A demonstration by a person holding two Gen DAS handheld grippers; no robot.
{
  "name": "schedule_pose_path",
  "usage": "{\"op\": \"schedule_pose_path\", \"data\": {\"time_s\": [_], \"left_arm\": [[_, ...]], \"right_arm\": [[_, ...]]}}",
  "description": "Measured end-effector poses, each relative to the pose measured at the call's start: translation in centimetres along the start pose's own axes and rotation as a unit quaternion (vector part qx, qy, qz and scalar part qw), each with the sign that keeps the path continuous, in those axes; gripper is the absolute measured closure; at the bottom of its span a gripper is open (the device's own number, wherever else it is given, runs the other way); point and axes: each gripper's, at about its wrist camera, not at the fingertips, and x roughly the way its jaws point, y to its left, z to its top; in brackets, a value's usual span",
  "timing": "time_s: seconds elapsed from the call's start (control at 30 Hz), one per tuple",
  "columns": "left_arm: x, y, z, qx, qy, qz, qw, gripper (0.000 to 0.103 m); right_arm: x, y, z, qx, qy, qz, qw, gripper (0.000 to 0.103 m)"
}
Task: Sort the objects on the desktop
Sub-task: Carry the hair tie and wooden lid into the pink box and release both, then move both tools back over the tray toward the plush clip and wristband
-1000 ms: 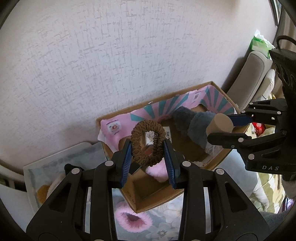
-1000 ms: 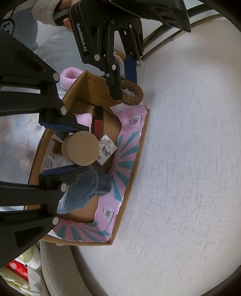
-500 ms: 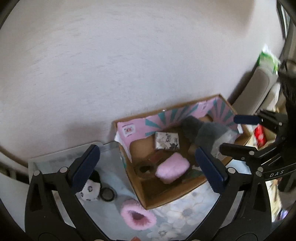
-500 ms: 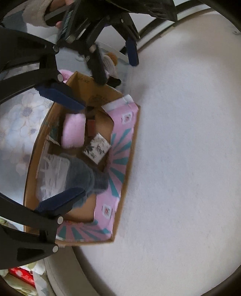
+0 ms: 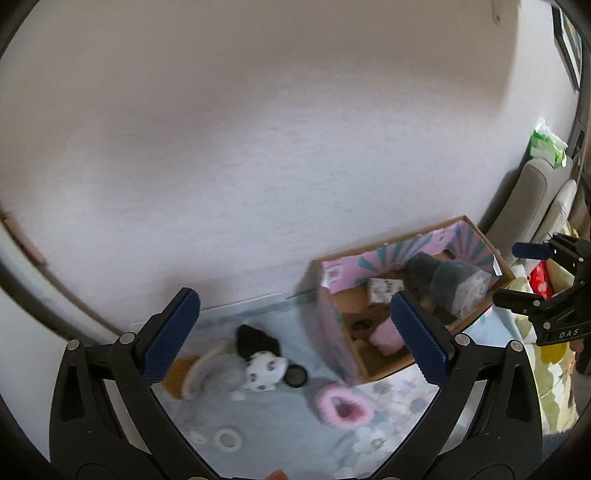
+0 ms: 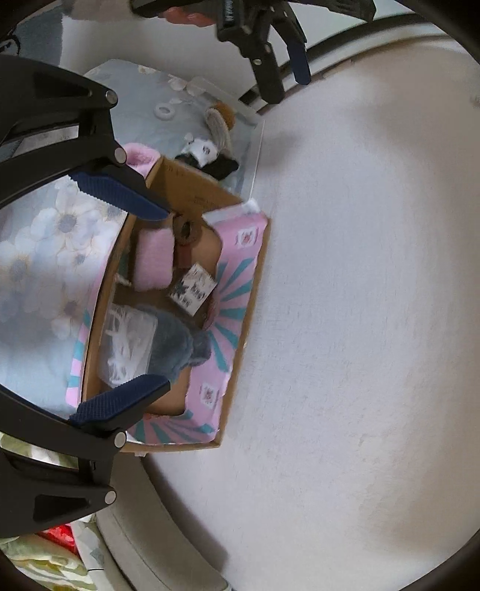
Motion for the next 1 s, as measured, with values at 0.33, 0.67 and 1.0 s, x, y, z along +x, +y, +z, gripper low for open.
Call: {"op": "schedule_pose_path", "data": {"time_s": [0.33,0.67,1.0], "left_arm": [[-3.9,6.7,-1.8,-0.045,-0.028,0.023,0.9983,0.0],[-3.4,9.3,-5.4,-0.059,-0.02,0.037,0.9974,0.0],[3.7,11.0,-11.4,-0.054,0.038,0.041,0.997,0.0]], "right_arm": [[-1.3,2.8,-0.4,0.006,-0.019,0.012,1.0,0.02],[-1.7,7.7,-0.7,-0.042,-0.042,0.027,0.998,0.02],[3.2,13.7,-6.5,-0.067,0.0,0.078,0.995,0.02]]}}
